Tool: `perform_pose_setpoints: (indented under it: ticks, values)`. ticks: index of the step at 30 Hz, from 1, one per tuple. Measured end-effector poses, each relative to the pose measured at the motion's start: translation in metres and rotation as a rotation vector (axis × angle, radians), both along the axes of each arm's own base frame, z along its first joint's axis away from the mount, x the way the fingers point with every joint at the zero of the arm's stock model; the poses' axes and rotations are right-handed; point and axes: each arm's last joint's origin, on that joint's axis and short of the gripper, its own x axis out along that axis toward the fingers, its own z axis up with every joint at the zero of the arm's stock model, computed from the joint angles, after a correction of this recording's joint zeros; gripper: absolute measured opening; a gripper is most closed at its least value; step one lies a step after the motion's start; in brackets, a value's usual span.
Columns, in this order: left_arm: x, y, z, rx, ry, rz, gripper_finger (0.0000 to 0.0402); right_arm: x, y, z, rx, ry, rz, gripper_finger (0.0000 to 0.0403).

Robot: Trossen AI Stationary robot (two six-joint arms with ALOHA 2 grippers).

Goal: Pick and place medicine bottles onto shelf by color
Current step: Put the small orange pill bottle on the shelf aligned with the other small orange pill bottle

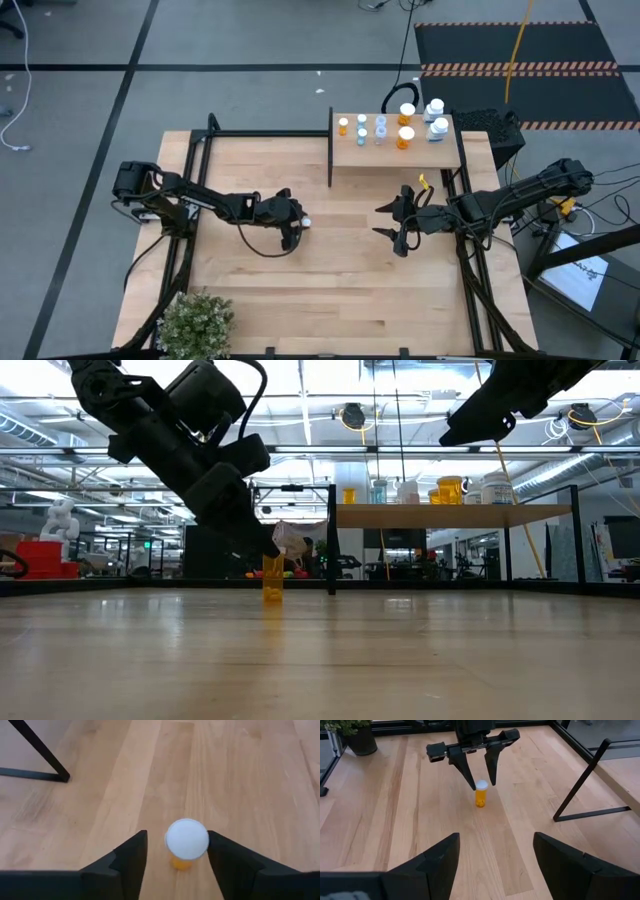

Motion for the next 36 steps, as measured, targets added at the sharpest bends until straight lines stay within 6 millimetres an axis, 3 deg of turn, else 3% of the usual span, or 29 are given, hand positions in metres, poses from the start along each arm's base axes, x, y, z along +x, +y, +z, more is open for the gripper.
perform_pose_setpoints:
  ticks: [5, 15, 36]
  values:
    - [-0.0003, -0.0007, -0.0003, -0.003, 0.004, 0.000, 0.0167, 0.0000, 0.0000, 0.0000, 0.000, 0.000, 0.000, 0.0249]
    - [0.0001, -0.0026, 0.0002, 0.001, -0.002, -0.011, 0.0131, 0.0000, 0.0000, 0.0000, 0.000, 0.000, 0.000, 0.0249]
    - [0.0007, -0.0045, 0.0057, 0.000, -0.018, -0.029, 0.0133, 0.0000, 0.0000, 0.0000, 0.000, 0.000, 0.000, 0.0249]
